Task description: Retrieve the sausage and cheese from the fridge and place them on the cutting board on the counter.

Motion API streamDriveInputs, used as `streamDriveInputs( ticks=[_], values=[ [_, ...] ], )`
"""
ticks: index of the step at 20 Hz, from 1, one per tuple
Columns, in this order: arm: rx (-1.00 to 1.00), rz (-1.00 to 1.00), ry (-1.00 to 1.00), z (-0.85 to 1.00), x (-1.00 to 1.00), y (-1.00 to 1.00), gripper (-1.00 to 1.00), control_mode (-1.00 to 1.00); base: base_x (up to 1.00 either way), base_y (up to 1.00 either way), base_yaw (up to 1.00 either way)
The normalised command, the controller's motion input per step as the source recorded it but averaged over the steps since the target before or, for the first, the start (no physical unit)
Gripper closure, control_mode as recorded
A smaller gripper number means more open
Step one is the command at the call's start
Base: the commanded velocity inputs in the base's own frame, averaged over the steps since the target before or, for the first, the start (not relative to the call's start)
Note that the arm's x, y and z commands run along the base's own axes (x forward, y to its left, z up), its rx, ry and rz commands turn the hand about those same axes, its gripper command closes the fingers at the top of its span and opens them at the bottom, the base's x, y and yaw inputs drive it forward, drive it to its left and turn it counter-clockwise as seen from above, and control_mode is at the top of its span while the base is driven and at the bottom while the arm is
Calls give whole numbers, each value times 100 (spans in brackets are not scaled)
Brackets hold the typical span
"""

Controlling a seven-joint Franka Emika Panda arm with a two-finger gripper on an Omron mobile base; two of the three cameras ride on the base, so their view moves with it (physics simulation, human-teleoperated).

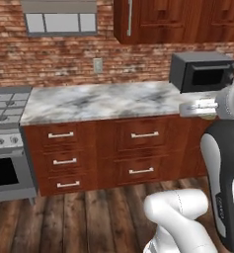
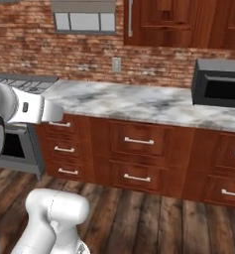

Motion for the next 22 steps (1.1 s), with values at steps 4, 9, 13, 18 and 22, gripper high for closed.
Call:
streamDriveInputs(
  ticks=[4,9,13,18,22],
  values=[
    [0,0,0,0,0,0,100,100,100,8,0],
    [0,0,0,0,0,0,100,100,100,2,0],
    [0,0,0,0,0,0,100,100,99,39,19],
    [0,0,0,0,0,0,100,100,6,20,96],
    [0,0,0,0,0,0,100,100,-6,0,100]
  ],
)
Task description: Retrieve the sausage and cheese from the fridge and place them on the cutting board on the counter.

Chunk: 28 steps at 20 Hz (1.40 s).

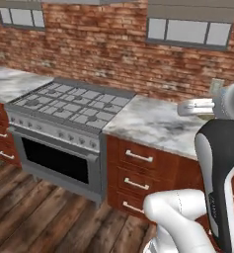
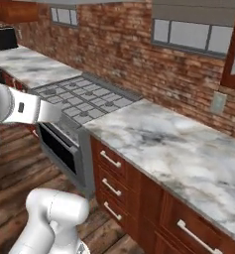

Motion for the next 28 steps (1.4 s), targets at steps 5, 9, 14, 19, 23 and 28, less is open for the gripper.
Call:
streamDriveInputs(
  ticks=[5,9,14,19,23,28],
  values=[
    [0,0,0,0,0,0,100,100,-11,0,100],
    [0,0,0,0,0,0,100,100,27,26,94],
    [0,0,0,0,0,0,100,100,100,45,40],
    [0,0,0,0,0,0,100,100,100,40,7],
    [0,0,0,0,0,0,100,100,100,43,6],
    [0,0,0,0,0,0,100,100,100,34,25]
  ],
)
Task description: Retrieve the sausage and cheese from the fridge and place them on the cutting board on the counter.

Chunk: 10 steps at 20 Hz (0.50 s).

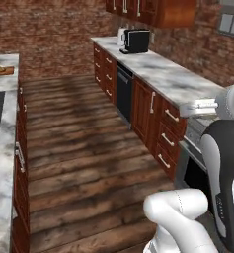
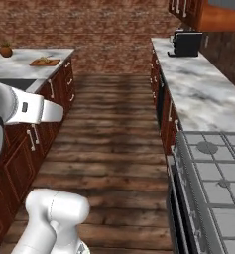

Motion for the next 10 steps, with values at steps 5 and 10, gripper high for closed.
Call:
streamDriveInputs(
  ticks=[5,10],
  values=[
    [0,0,0,0,0,0,100,100,100,5,37],
    [0,0,0,0,0,0,100,100,100,10,14]
  ],
)
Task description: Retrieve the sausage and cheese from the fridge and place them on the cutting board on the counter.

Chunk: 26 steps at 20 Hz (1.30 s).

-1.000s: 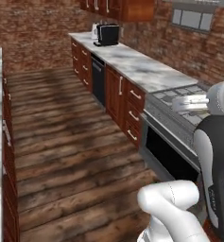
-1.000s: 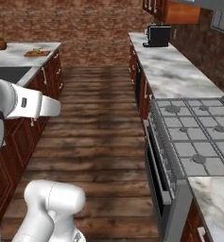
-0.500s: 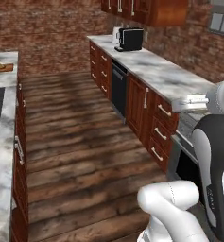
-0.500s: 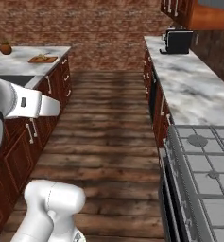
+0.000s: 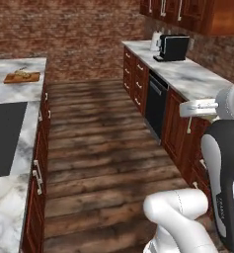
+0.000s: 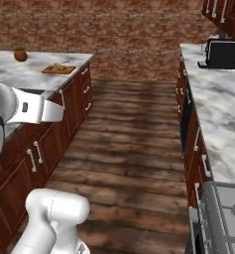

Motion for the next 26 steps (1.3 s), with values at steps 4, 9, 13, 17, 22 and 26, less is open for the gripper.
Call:
streamDriveInputs(
  ticks=[4,9,13,17,22,26],
  values=[
    [0,0,0,0,0,0,100,100,100,-9,-4],
    [0,0,0,0,0,0,100,100,100,9,-3],
    [0,0,0,0,0,0,100,100,100,32,4],
    [0,0,0,0,0,0,100,100,100,7,30],
    [0,0,0,0,0,0,100,100,100,0,60],
    [0,0,0,0,0,0,100,100,100,0,76]
  ],
)
